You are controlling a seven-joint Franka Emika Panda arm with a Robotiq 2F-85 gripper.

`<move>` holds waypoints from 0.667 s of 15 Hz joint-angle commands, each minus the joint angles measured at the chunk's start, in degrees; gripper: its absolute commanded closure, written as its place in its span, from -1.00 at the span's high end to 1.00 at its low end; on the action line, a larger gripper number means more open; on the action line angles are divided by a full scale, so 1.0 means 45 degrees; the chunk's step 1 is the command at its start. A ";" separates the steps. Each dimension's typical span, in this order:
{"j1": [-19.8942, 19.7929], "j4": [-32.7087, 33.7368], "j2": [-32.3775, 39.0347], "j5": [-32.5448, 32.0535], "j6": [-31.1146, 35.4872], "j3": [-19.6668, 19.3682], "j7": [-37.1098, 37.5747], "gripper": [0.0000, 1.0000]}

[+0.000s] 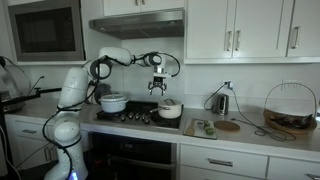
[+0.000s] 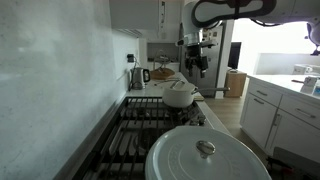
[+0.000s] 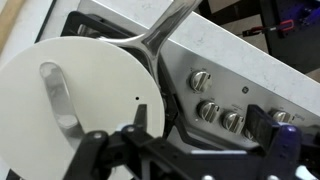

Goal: Remove the lid from the white pot on the right side of the stove

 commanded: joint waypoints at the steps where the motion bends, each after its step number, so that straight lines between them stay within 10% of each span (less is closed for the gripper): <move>1: -0.0113 0.1800 0.1115 -0.0442 -0.0854 0.0129 -0.1570 1.00; 10: -0.0112 0.3863 0.2556 -0.0398 -0.0597 0.0084 -0.4444 1.00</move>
